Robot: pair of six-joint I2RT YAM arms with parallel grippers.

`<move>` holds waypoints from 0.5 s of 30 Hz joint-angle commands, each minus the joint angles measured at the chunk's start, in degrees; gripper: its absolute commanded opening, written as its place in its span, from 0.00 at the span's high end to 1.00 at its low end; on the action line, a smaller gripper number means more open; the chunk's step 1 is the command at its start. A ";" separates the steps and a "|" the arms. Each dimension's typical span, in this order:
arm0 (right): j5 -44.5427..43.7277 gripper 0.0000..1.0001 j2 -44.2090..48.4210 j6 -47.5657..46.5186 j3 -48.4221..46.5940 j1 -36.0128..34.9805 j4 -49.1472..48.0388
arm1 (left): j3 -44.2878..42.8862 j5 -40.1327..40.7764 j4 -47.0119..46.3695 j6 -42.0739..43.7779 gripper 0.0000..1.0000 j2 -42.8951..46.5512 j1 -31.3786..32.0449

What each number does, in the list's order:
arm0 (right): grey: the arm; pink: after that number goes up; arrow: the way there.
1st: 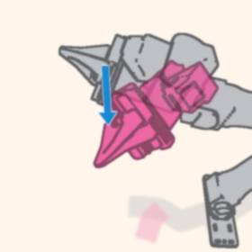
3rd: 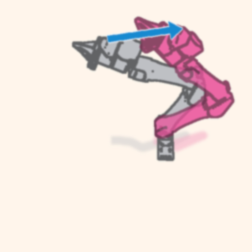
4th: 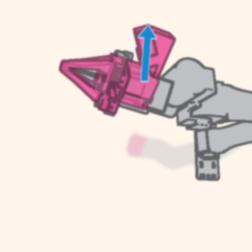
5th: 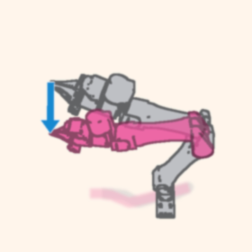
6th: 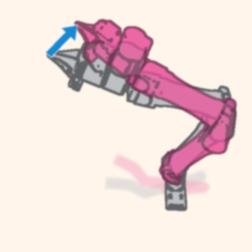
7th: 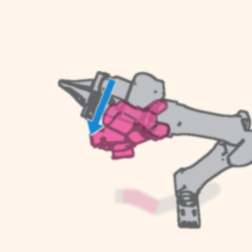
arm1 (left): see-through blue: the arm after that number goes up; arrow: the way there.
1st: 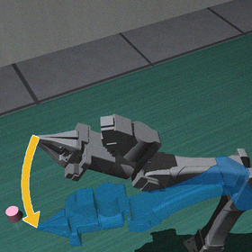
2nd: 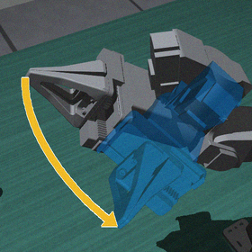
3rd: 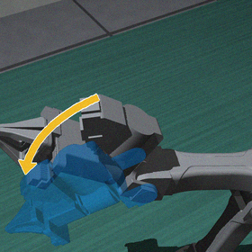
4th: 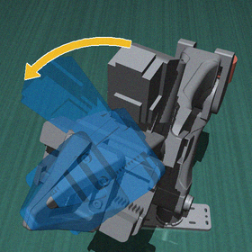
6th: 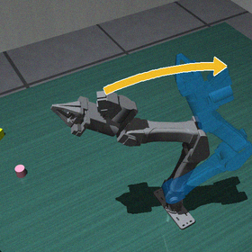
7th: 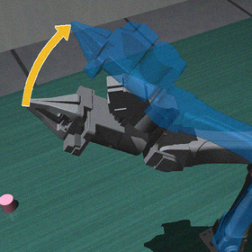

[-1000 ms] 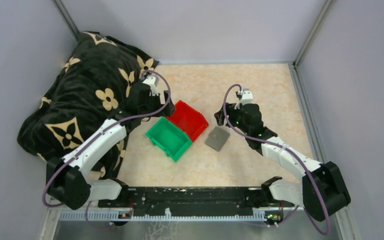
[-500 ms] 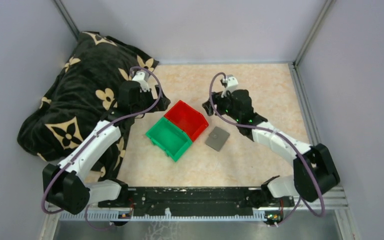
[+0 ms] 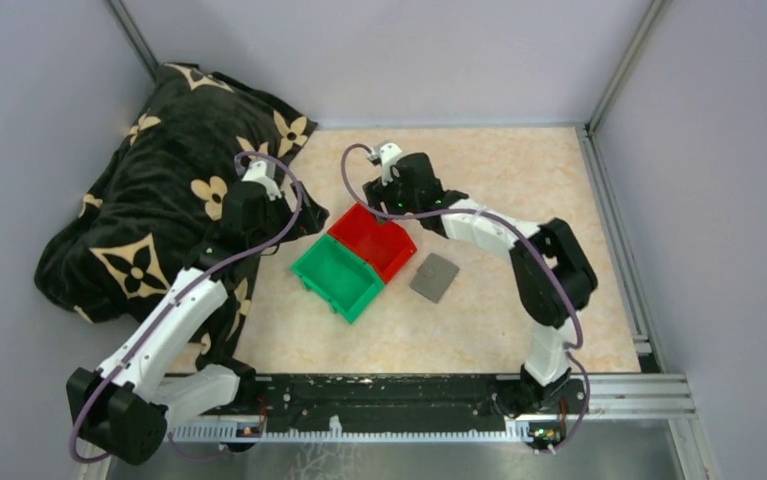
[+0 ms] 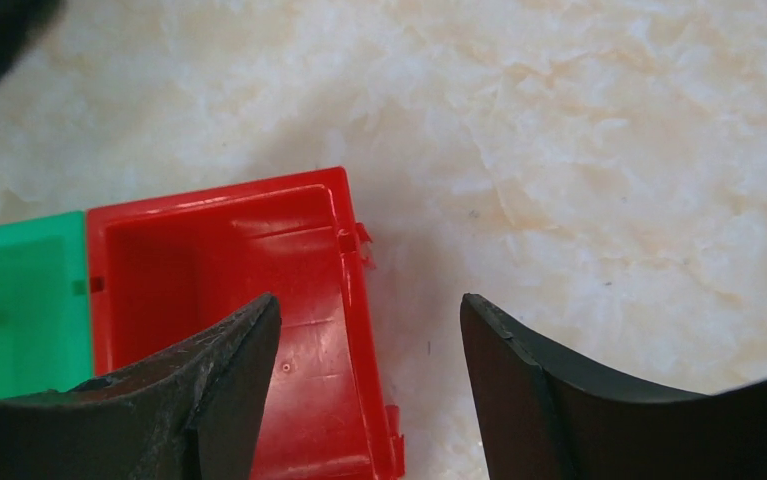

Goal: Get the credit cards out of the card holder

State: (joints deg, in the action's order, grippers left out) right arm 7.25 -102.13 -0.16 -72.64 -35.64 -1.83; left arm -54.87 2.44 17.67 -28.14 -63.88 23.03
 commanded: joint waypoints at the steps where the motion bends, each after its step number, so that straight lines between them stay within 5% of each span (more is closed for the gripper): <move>1: -3.03 0.33 -5.65 -3.99 -6.94 -2.42 4.03 | 7.54 4.53 -2.57 -3.64 0.03 7.17 -0.11; 5: -1.63 0.39 -9.32 -2.74 -8.07 -2.42 3.05 | 8.38 7.47 0.54 -1.65 0.03 9.93 -0.09; 9: -1.11 0.66 -10.33 -0.64 -7.17 -2.46 1.49 | 9.05 9.05 1.86 -0.54 0.03 11.21 -0.10; 15: -6.09 0.92 -7.26 0.79 -5.31 -2.42 0.09 | 10.22 8.39 1.58 -0.61 0.04 11.46 -0.17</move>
State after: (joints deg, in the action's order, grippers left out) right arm 5.67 -113.03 -0.82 -77.36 -37.82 2.50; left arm -45.47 10.02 18.94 -29.67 -53.08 23.03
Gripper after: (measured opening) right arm 0.153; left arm 0.966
